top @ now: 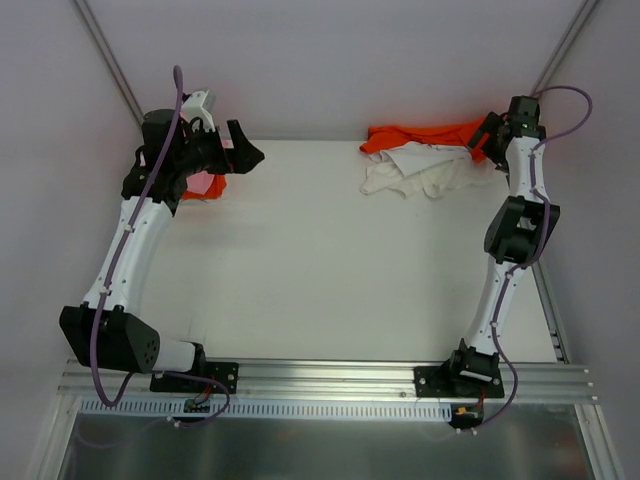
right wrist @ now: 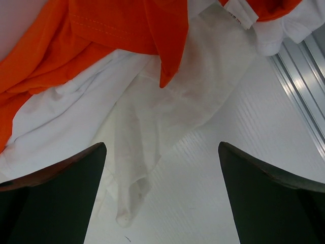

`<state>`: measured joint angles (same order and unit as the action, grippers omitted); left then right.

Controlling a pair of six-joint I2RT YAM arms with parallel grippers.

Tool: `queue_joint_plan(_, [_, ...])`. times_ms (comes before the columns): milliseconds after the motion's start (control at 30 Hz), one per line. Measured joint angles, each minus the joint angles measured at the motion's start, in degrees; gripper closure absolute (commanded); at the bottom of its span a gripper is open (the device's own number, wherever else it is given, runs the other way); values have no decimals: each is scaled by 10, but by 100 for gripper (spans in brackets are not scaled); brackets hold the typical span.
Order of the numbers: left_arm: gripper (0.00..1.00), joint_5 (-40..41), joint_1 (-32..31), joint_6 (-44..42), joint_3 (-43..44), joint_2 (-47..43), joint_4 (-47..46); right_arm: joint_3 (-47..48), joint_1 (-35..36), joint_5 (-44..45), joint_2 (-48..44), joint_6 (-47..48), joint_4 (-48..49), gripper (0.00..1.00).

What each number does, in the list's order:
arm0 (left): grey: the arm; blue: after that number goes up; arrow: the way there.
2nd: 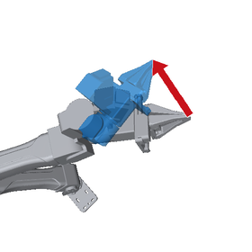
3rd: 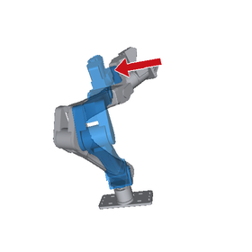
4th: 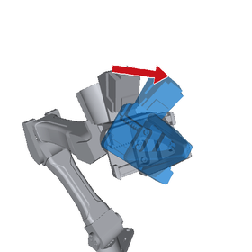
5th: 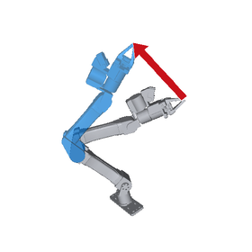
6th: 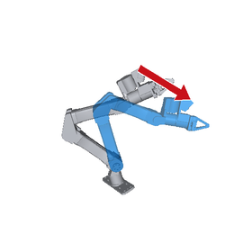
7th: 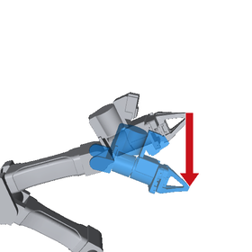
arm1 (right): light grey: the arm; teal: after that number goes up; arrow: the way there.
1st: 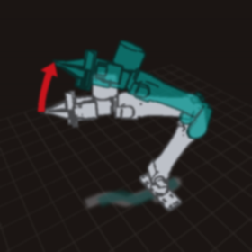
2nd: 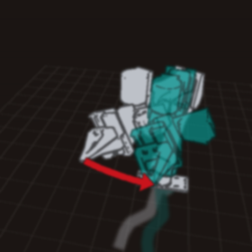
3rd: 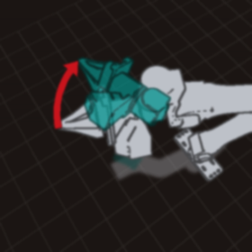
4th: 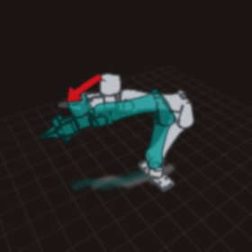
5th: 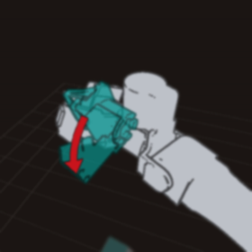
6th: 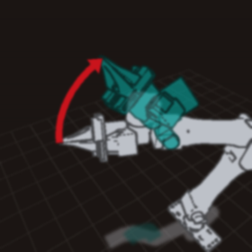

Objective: Fold and stack the t-shirts
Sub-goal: Grab crumpled tshirt from the corner of the board with the right arm

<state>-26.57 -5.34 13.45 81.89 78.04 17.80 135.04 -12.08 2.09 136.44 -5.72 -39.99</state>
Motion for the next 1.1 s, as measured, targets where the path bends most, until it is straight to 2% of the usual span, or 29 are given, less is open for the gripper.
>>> queue_joint_plan(433, [1, 0, -3, 1, -2, 17, -13, 19, -11, -52, 31, -59, 136, 1])
queue_joint_plan(833, [1, 1, -9, 1, 41, 60, -7, 2, -31, -63, 62, -91, 154, 1])
queue_joint_plan(1100, [1, 3, -22, 0, 80, 72, 20, 0, -38, -73, 74, -114, 177, 6])
